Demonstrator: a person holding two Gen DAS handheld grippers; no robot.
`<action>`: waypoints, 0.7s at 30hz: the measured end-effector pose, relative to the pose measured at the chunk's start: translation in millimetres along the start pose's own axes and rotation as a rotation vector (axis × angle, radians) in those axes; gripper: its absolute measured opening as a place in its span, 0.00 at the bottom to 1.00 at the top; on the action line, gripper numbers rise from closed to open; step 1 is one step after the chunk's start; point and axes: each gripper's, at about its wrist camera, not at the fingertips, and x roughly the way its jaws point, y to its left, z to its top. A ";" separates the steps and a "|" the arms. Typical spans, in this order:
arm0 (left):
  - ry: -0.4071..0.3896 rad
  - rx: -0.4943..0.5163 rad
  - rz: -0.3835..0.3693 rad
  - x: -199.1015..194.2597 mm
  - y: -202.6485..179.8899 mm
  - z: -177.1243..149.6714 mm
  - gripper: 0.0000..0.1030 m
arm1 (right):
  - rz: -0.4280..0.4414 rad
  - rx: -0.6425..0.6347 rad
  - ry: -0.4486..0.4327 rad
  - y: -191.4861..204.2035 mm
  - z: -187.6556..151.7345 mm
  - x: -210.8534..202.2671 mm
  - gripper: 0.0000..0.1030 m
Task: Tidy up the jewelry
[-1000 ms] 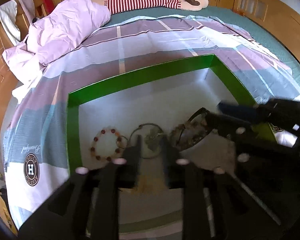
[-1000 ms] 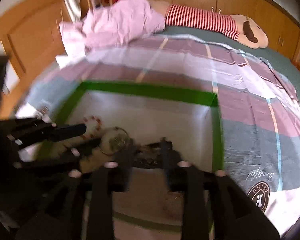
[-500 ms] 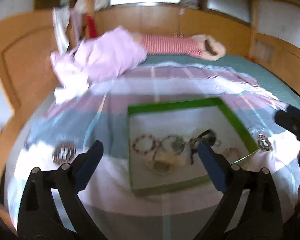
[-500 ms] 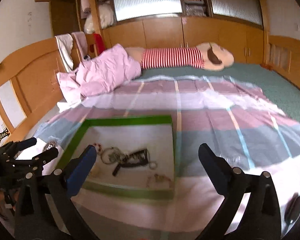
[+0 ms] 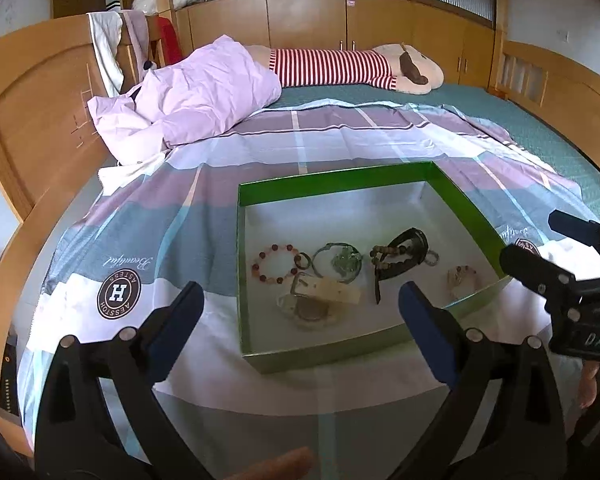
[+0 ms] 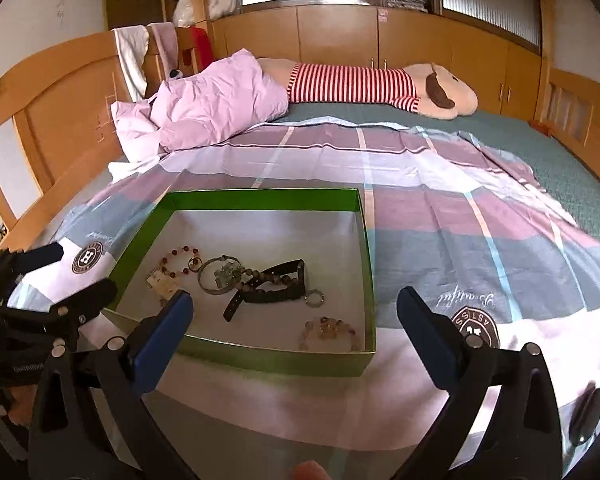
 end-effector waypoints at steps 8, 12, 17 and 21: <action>0.009 -0.001 -0.002 1.7 -2.7 -1.7 0.95 | 0.008 0.026 -0.007 -3.6 1.3 -1.9 0.97; 0.011 0.003 -0.005 2.5 -4.2 -3.0 0.96 | 0.004 0.013 -0.010 -1.8 0.8 -2.4 0.97; 0.018 0.010 -0.002 4.5 -5.7 -4.9 0.96 | 0.001 0.003 -0.009 -0.3 -0.1 -2.0 0.97; 0.020 0.011 -0.003 4.4 -7.2 -5.1 0.96 | -0.006 -0.009 -0.006 1.8 -1.8 -0.9 0.97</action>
